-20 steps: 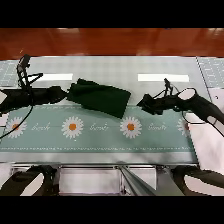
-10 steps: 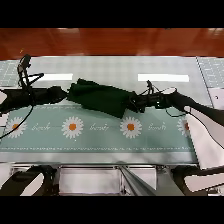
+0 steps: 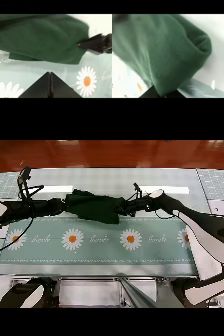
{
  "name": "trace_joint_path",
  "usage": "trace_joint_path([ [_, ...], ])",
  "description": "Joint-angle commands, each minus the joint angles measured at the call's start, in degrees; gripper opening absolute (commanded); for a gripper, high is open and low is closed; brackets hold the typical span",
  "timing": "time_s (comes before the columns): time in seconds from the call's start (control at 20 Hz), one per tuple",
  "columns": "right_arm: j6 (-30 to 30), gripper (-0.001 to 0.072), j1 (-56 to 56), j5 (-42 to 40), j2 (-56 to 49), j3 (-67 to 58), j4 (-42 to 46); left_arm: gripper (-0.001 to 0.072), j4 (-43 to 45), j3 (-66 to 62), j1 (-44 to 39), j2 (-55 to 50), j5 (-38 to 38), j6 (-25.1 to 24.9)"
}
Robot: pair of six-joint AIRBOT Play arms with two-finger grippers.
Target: Fold the shirts.
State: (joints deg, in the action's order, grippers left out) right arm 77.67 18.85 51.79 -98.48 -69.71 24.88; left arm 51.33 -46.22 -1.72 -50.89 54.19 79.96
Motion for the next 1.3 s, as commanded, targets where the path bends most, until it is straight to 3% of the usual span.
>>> trace_joint_path([
  [0.0, 4.48, 0.0021, 0.28, 2.29, 4.02, -8.61, 9.62, 0.0021, 0.83, 0.0, -0.04, -0.02, -0.26, -0.04],
  [0.4, 17.86, 0.0021, -8.02, 25.97, 18.18, -31.12, 34.32, 0.0021, 2.6, 0.0, -0.57, -0.79, 0.87, 0.22],
  [0.85, 17.55, 0.0019, -42.86, 42.12, 35.08, -32.96, 34.1, 0.0021, 0.2, 0.0, -0.59, -0.79, 0.85, 0.17],
  [1.1, 14.21, 0.0019, -61.18, 53.62, 36.57, -32.87, 34.77, 0.002, 0.22, 0.0, -0.57, -0.79, -0.26, 0.17],
  [1.25, 14.12, 0.0019, -68.41, 54.71, 38.99, -30.62, 38.86, 0.002, 0.22, -0.02, -0.57, -0.79, -1.75, 0.15],
])
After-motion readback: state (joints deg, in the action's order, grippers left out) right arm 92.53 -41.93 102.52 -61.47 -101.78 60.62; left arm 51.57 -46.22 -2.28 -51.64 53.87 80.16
